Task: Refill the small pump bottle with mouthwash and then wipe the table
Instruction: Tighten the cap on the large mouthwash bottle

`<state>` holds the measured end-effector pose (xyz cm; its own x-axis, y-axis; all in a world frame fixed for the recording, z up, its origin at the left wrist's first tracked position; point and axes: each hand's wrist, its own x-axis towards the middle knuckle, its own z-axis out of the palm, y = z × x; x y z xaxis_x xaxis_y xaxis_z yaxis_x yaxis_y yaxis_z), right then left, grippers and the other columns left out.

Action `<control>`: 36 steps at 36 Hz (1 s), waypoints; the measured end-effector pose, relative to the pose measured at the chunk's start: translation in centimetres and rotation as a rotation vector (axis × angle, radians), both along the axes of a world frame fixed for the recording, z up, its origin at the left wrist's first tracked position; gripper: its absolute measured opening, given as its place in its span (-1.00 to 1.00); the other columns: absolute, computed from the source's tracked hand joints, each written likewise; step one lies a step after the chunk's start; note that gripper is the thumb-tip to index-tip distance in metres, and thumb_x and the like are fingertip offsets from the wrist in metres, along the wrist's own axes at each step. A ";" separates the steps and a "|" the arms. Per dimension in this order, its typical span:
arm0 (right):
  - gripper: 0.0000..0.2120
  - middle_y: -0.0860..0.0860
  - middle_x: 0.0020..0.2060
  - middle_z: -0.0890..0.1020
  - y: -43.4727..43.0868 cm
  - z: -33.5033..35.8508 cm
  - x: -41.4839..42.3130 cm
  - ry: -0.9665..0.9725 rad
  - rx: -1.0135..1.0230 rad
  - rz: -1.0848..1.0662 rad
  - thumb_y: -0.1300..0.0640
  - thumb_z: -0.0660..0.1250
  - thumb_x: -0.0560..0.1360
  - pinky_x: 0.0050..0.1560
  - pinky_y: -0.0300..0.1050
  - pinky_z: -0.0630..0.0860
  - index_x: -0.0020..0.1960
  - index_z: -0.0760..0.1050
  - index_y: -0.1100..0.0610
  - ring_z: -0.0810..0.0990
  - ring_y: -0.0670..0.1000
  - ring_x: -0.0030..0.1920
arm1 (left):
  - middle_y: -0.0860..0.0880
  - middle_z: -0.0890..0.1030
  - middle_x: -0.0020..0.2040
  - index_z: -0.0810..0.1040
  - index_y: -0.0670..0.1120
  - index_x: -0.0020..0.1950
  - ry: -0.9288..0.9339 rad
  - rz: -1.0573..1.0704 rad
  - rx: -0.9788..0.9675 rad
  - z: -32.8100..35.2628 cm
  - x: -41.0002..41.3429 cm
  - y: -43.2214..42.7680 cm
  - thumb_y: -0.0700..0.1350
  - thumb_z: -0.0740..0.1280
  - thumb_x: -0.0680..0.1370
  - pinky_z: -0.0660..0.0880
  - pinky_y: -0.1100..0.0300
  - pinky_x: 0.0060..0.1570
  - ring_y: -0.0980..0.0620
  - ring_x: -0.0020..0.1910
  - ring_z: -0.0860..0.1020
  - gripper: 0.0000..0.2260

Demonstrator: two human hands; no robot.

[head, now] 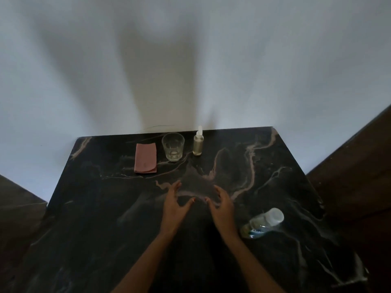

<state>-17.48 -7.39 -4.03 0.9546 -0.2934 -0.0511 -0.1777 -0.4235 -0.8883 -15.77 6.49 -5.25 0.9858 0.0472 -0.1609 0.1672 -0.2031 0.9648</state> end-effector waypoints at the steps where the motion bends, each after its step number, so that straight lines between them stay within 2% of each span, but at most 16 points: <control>1: -0.58 0.06 0.22 0.48 -0.2 -0.1 -0.9 0.013 -0.001 0.010 0.23 0.34 0.44 0.18 -0.30 0.29 0.28 0.37 0.15 0.41 -0.09 0.20 | -0.03 0.39 0.36 0.28 0.02 0.34 0.000 -0.016 0.001 -0.2 -0.5 -0.2 -0.15 0.46 0.37 0.30 0.00 0.37 0.07 0.33 0.37 -0.39; 5: -0.59 0.02 0.20 0.50 -0.8 -0.6 -3.9 0.036 0.001 0.042 0.17 0.36 0.44 0.23 -0.25 0.31 0.27 0.39 0.11 0.43 -0.10 0.18 | 0.00 0.40 0.34 0.30 0.05 0.32 0.015 -0.058 -0.009 -0.4 -2.5 -0.9 -0.15 0.44 0.39 0.32 0.01 0.36 0.09 0.30 0.38 -0.44; 10: -0.62 -0.03 0.12 0.51 -1.9 -1.0 -7.3 0.068 0.034 0.050 0.20 0.37 0.42 0.24 -0.17 0.37 0.21 0.42 0.08 0.47 -0.07 0.15 | 0.00 0.44 0.31 0.33 0.01 0.32 0.041 -0.087 0.004 -0.8 -4.4 -1.9 -0.07 0.44 0.38 0.33 -0.02 0.35 0.08 0.28 0.41 -0.45; 16: -0.66 -0.05 0.12 0.52 -4.4 -1.6 -10.7 0.177 0.048 0.026 0.16 0.36 0.44 0.25 -0.12 0.40 0.21 0.43 0.07 0.48 -0.08 0.15 | 0.03 0.43 0.30 0.33 0.00 0.32 0.003 -0.189 0.021 -0.6 -5.8 -3.9 -0.14 0.43 0.40 0.33 0.06 0.35 0.13 0.28 0.40 -0.47; 21: -0.74 -0.03 -0.04 0.59 -7.4 -2.1 -12.4 0.138 0.002 -0.079 0.24 0.39 0.41 0.07 -0.31 0.48 0.07 0.50 0.07 0.57 -0.08 0.00 | -0.03 0.44 0.31 0.33 0.02 0.30 0.016 -0.291 0.010 -0.7 -6.0 -6.2 -0.20 0.45 0.38 0.41 0.10 0.29 0.12 0.26 0.43 -0.45; 25: -0.83 0.06 -0.12 0.60 -9.8 -2.7 -12.9 0.133 -0.095 -0.213 0.27 0.41 0.39 0.03 -0.18 0.43 -0.02 0.54 0.19 0.58 0.03 -0.07 | -0.04 0.44 0.31 0.34 -0.02 0.32 0.011 -0.379 0.042 -0.9 -6.0 -8.4 -0.20 0.46 0.35 0.40 0.07 0.30 0.12 0.27 0.42 -0.42; 28: -0.79 0.02 -0.11 0.58 -11.0 -2.7 -12.4 0.198 -0.076 -0.261 0.25 0.40 0.40 0.08 -0.13 0.45 0.02 0.51 0.16 0.57 0.03 -0.03 | 0.00 0.43 0.30 0.34 -0.04 0.32 -0.021 -0.439 0.096 -0.5 -6.0 -10.1 -0.18 0.46 0.36 0.39 0.14 0.29 0.13 0.27 0.41 -0.42; 29: -0.77 0.01 -0.08 0.57 -11.0 -2.8 -11.8 0.225 -0.054 -0.318 0.24 0.38 0.41 0.09 -0.13 0.44 0.07 0.49 0.17 0.56 0.01 -0.01 | 0.00 0.44 0.30 0.34 -0.05 0.32 -0.030 -0.454 0.107 -0.5 -5.9 -10.6 -0.18 0.46 0.36 0.39 0.13 0.29 0.11 0.28 0.41 -0.43; 31: -0.76 0.04 0.00 0.59 -10.8 -2.3 -10.4 0.291 -0.192 -0.611 0.19 0.29 0.49 0.09 -0.18 0.41 0.15 0.45 0.19 0.56 0.02 0.05 | 0.00 0.44 0.30 0.33 -0.05 0.33 -0.029 -0.488 0.124 -0.3 -5.8 -11.5 -0.19 0.44 0.37 0.40 0.13 0.28 0.11 0.28 0.41 -0.44; 32: -0.74 0.03 0.04 0.58 -11.1 -2.0 -10.2 0.320 -0.258 -0.668 0.17 0.27 0.50 0.11 -0.19 0.41 0.18 0.42 0.18 0.54 -0.01 0.06 | 0.01 0.43 0.29 0.33 -0.04 0.33 -0.017 -0.498 0.124 -0.2 -5.7 -12.0 -0.18 0.44 0.38 0.41 0.14 0.27 0.12 0.27 0.41 -0.44; 35: -0.54 -0.16 0.01 0.52 -11.8 -0.8 -10.0 0.199 0.039 -0.282 0.16 0.43 0.37 0.11 -0.24 0.34 0.23 0.41 0.03 0.47 -0.15 0.05 | 0.00 0.47 0.24 0.36 -0.07 0.30 0.005 -0.509 0.104 -0.1 -5.6 -12.9 -0.22 0.43 0.38 0.43 0.21 0.21 0.11 0.23 0.45 -0.48; 36: -0.53 -0.21 -0.02 0.53 -12.3 -0.4 -10.2 0.184 0.093 -0.251 0.14 0.46 0.33 0.08 -0.27 0.35 0.20 0.43 -0.03 0.49 -0.18 0.03 | 0.02 0.48 0.20 0.38 -0.08 0.27 0.009 -0.510 0.093 0.0 -5.6 -13.2 -0.23 0.42 0.38 0.43 0.26 0.17 0.12 0.20 0.47 -0.51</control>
